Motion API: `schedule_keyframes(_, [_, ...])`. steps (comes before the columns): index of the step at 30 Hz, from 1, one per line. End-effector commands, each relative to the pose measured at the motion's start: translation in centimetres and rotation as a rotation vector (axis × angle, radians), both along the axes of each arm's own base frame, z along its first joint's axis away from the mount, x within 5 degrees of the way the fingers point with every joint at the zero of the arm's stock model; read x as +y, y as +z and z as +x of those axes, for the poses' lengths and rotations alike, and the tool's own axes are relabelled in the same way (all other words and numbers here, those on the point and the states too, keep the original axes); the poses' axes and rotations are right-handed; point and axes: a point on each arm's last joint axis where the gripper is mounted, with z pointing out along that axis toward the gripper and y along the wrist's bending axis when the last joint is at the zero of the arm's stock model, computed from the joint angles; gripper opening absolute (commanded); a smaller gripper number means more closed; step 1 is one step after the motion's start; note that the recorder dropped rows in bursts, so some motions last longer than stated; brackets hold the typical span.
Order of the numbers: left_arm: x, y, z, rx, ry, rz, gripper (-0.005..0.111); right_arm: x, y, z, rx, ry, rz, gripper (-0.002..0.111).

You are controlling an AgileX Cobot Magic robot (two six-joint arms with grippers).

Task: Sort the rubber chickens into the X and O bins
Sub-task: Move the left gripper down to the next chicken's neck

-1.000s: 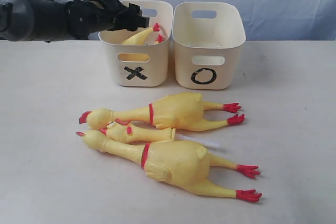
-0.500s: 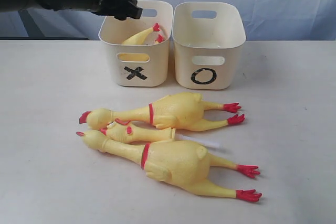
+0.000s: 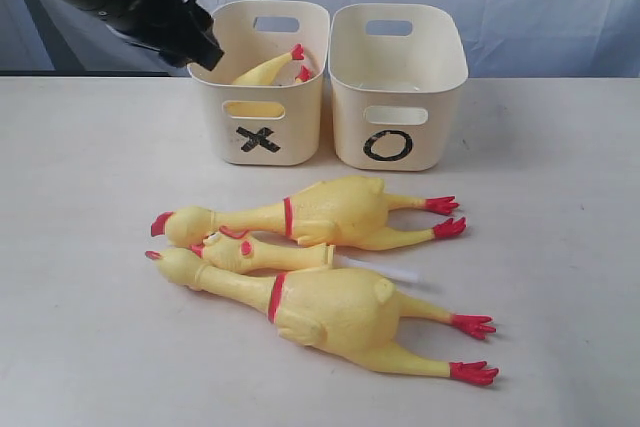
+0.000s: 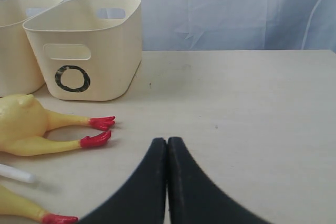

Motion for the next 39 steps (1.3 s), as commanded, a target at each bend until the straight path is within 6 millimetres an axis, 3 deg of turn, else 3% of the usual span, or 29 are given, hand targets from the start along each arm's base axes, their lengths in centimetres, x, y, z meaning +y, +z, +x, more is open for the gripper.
schedule_keyframes(1, [0.3,0.8,-1.7,0.074,-0.056,0.048,0.054,0.0,0.0,0.0,-0.014,-0.003,-0.003,0.0])
schedule_keyframes(9, [0.0,1.7,-4.8,0.162,-0.169,0.06,0.054,0.0,0.0,0.0,-0.014,-0.003,-0.003,0.0])
schedule_keyframes(19, [-2.4,-1.3,-9.5,0.304,-0.457,0.191,0.054,0.0,0.0,0.0,-0.014,-0.003,0.002,0.0])
schedule_keyframes(28, [-2.6,-3.8,-9.5,0.194,-0.606,0.255,0.054,0.0,0.0,0.0,-0.014,-0.003,0.002,0.0])
schedule_keyframes(39, [-2.9,-9.0,-8.9,0.113,-1.016,0.496,0.054,0.0,0.0,0.0,-0.014,-0.003,0.002,0.0])
